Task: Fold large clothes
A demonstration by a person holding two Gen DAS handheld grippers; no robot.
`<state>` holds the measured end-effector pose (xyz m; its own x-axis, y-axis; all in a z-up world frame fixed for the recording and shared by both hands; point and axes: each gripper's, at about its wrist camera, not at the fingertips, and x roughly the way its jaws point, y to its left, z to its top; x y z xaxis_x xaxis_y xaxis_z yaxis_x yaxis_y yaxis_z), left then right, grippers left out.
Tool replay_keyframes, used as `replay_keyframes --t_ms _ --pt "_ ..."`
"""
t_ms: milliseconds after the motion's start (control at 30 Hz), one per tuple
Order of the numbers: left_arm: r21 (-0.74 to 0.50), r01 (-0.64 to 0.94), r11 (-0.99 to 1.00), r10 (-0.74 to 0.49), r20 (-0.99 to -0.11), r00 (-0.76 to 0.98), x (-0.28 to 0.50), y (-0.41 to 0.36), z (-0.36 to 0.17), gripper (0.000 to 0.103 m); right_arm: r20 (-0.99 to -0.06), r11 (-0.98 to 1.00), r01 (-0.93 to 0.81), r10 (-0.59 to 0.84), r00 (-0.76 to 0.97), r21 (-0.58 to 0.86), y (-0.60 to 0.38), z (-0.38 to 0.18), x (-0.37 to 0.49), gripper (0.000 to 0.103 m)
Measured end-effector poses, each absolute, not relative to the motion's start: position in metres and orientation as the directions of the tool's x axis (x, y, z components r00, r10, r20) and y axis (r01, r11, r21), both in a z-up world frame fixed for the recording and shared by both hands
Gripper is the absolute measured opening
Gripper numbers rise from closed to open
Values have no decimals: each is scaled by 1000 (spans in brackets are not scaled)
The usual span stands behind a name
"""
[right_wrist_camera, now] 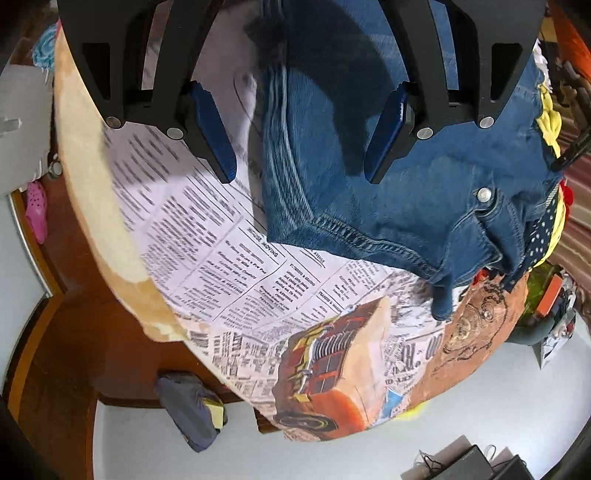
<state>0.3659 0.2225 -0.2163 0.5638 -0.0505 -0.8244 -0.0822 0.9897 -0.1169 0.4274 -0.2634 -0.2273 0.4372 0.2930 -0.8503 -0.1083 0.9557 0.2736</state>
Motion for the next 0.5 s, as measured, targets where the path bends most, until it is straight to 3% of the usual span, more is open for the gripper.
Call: replay_keyframes --t_ms 67,133,167,200,267,500 --pt "-124 -67 990 -64 -821 568 371 219 -220 34 -845 955 -121 295 445 270 -259 -230 432 68" --pt "-129 -63 990 -73 -828 556 375 215 -224 23 -841 955 -142 297 452 261 -254 -230 434 60" --pt "-99 -66 993 -46 -830 555 377 210 -226 19 -839 952 -158 305 451 261 -250 -230 434 43" --pt "-71 -64 995 -23 -830 558 377 205 -227 12 -842 953 -162 301 447 255 -249 -230 434 32" --pt "-24 -64 998 17 -824 566 376 196 -223 11 -847 962 -168 271 457 217 -245 -230 433 20" --pt "54 -71 996 88 -745 661 360 175 -167 10 -780 947 -207 321 537 247 -245 -186 420 14"
